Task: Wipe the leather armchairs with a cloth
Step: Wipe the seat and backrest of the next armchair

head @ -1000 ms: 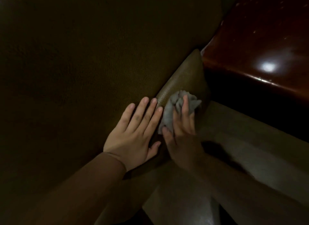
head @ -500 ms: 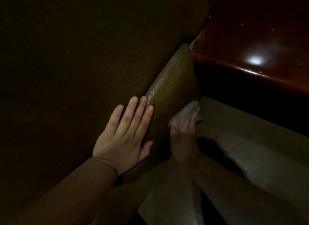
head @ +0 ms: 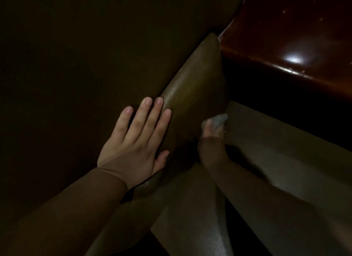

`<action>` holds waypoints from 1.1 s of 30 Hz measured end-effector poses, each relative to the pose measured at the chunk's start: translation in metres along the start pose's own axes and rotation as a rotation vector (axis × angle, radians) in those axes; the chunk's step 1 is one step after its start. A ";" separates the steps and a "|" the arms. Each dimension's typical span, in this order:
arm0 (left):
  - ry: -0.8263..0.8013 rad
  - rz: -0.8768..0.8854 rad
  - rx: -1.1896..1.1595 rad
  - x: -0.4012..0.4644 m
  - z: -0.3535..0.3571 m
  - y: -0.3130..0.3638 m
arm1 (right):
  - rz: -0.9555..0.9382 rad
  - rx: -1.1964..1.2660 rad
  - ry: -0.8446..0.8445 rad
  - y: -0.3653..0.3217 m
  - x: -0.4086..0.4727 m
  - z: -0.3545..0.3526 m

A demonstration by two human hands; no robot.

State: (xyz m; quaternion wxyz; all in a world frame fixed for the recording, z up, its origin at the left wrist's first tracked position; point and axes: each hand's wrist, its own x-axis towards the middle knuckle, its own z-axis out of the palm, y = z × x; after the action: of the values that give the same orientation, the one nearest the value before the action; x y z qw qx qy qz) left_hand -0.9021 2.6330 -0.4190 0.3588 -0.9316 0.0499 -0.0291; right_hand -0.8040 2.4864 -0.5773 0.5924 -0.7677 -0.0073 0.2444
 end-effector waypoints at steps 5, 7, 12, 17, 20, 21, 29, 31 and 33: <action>-0.018 -0.003 -0.006 -0.001 0.001 0.004 | -0.069 0.036 0.070 -0.017 -0.048 0.024; 0.001 -0.004 -0.019 -0.001 0.000 0.004 | -0.177 -0.056 -0.074 0.003 -0.124 0.048; 0.028 0.004 -0.064 0.003 -0.002 0.001 | -0.390 -0.294 -0.067 0.021 -0.083 0.035; -0.019 -0.017 -0.050 0.004 -0.004 0.002 | -0.231 -0.169 0.147 -0.019 -0.032 0.032; -0.046 -0.056 -0.234 -0.017 -0.020 0.017 | -0.533 -0.312 0.105 0.038 -0.153 0.066; -0.083 -0.072 -0.286 -0.046 -0.025 0.018 | -0.509 -0.350 -0.017 0.051 -0.195 0.077; -0.136 -0.099 -0.364 -0.250 -0.031 0.032 | -0.190 -0.192 0.029 -0.024 -0.150 0.073; -0.075 -0.148 -0.387 -0.251 -0.022 0.043 | -0.364 -0.253 -0.005 -0.002 -0.197 0.102; -0.044 -0.145 -0.405 -0.252 -0.019 0.046 | -0.682 -0.323 -0.087 0.043 -0.252 0.122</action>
State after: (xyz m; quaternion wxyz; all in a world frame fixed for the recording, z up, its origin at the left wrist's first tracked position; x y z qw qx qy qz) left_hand -1.1579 2.6157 -0.4405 0.1620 -0.9863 -0.0201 -0.0238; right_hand -1.0853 2.5084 -0.5464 0.5103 -0.7934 -0.3260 0.0613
